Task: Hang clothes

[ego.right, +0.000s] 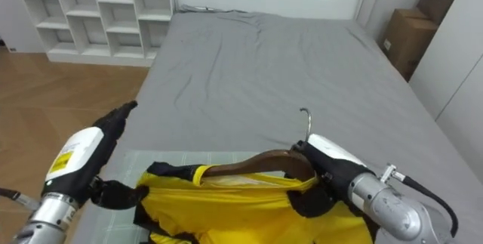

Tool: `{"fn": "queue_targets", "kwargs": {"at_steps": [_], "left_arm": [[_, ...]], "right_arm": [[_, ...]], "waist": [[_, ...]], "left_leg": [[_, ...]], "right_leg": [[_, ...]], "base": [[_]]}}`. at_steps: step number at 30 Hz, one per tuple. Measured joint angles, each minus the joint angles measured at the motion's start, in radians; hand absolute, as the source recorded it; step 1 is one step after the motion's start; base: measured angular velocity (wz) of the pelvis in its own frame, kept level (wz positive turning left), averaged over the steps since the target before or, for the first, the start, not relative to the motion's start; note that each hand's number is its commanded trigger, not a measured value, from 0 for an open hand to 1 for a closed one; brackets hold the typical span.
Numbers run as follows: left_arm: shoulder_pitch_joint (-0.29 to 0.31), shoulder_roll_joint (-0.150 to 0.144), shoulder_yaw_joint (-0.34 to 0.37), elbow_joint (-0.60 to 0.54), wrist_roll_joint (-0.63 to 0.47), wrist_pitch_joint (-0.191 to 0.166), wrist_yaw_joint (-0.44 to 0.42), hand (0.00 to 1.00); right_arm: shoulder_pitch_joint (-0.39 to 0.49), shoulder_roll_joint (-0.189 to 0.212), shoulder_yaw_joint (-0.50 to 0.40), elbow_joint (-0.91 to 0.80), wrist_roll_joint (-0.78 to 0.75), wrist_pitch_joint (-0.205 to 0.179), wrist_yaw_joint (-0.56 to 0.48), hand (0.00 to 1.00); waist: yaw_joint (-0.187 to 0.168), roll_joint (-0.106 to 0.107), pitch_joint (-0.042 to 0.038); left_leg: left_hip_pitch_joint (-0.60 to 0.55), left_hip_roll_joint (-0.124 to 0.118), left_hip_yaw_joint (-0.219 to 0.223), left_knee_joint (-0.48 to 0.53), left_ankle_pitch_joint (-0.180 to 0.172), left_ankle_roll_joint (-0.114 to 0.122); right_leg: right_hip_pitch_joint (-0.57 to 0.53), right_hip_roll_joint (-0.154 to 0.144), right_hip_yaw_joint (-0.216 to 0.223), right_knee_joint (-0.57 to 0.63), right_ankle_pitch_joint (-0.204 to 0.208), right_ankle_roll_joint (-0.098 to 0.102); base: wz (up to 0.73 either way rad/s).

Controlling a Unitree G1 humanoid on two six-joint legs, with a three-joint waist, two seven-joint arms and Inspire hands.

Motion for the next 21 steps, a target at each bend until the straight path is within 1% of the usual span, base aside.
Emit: {"fn": "queue_targets", "kwargs": {"at_steps": [2, 4, 5, 7, 8, 10, 12, 14, 17, 19, 21], "left_arm": [[0.028, -0.006, 0.000, 0.020, -0.013, 0.002, -0.002, 0.00], [0.046, -0.008, 0.000, 0.058, -0.011, 0.019, -0.003, 0.00], [0.054, -0.009, 0.000, 0.085, -0.011, 0.035, -0.003, 0.00], [0.072, -0.013, 0.006, 0.116, -0.010, 0.048, -0.005, 0.00], [0.082, -0.014, 0.008, 0.133, -0.010, 0.061, -0.006, 0.00], [0.097, -0.026, 0.015, 0.148, -0.012, 0.081, -0.016, 0.00], [0.124, -0.045, 0.029, 0.153, -0.015, 0.102, -0.027, 0.00], [0.133, -0.054, 0.035, 0.168, -0.025, 0.111, -0.038, 0.00], [0.134, -0.067, 0.036, 0.224, -0.028, 0.122, -0.043, 0.00], [0.134, -0.073, 0.036, 0.257, -0.028, 0.130, -0.044, 0.00], [0.135, -0.075, 0.038, 0.279, -0.028, 0.145, -0.044, 0.00]], "right_arm": [[0.000, 0.000, 0.000, -0.011, 0.000, 0.006, 0.018, 1.00], [0.000, -0.002, 0.000, -0.020, -0.001, 0.008, 0.027, 1.00], [0.000, -0.005, 0.000, -0.022, -0.001, 0.017, 0.039, 1.00], [0.000, -0.011, -0.001, -0.027, -0.004, 0.031, 0.065, 1.00], [0.000, -0.015, -0.001, -0.029, -0.004, 0.040, 0.082, 1.00], [0.000, -0.020, -0.002, -0.030, -0.006, 0.052, 0.108, 1.00], [0.000, -0.020, -0.008, -0.034, -0.007, 0.076, 0.140, 1.00], [0.000, -0.020, -0.013, -0.034, -0.007, 0.091, 0.153, 1.00], [0.000, -0.020, -0.034, -0.034, -0.007, 0.103, 0.162, 1.00], [0.000, -0.020, -0.040, -0.035, -0.007, 0.105, 0.162, 1.00], [0.000, -0.021, -0.041, -0.050, -0.007, 0.109, 0.164, 1.00]], "waist": [[0.001, -0.007, -0.0002], [0.000, -0.014, -0.0007], [0.000, -0.017, -0.0019], [0.000, -0.022, -0.0046], [0.001, -0.026, -0.0059], [0.002, -0.028, -0.0062], [0.003, -0.028, -0.0059], [0.006, -0.027, -0.0057], [0.025, -0.026, -0.0048], [0.028, -0.026, -0.0048], [0.029, -0.029, -0.0033]], "left_leg": [[0.000, 0.000, 0.000, 0.000, 0.000, 0.000], [0.000, 0.000, -0.001, 0.000, 0.000, 0.000], [0.000, 0.000, -0.002, 0.000, 0.000, 0.000], [0.000, 0.000, -0.003, 0.000, 0.000, 0.000], [0.001, 0.000, -0.004, 0.000, 0.000, 0.000], [0.000, 0.000, -0.007, 0.000, 0.000, 0.000], [-0.001, 0.000, -0.010, 0.000, 0.000, 0.001], [-0.001, 0.000, -0.013, 0.000, 0.000, 0.001], [-0.003, 0.000, -0.014, 0.000, 0.000, 0.001], [-0.004, 0.000, -0.017, 0.000, 0.000, 0.001], [-0.009, -0.002, -0.027, 0.000, 0.000, 0.001]], "right_leg": [[0.000, 0.000, 0.000, 0.000, 0.000, 0.000], [0.001, 0.000, -0.002, 0.001, 0.000, 0.000], [0.001, 0.000, -0.003, 0.001, 0.000, 0.000], [0.002, -0.001, -0.007, 0.002, 0.000, 0.000], [0.003, -0.001, -0.008, 0.002, 0.000, 0.000], [0.002, -0.001, -0.009, 0.003, 0.000, 0.000], [0.003, -0.001, -0.010, 0.002, 0.000, 0.000], [0.004, 0.000, -0.014, 0.002, 0.000, 0.000], [0.004, -0.001, -0.016, 0.000, 0.000, 0.000], [0.004, -0.001, -0.018, -0.001, 0.000, 0.000], [0.002, -0.002, -0.024, -0.002, 0.000, 0.000]], "base": [[0.00], [0.00], [0.03], [0.02], [0.00], [0.00], [0.00], [0.04], [0.00], [0.05], [0.09]]}}
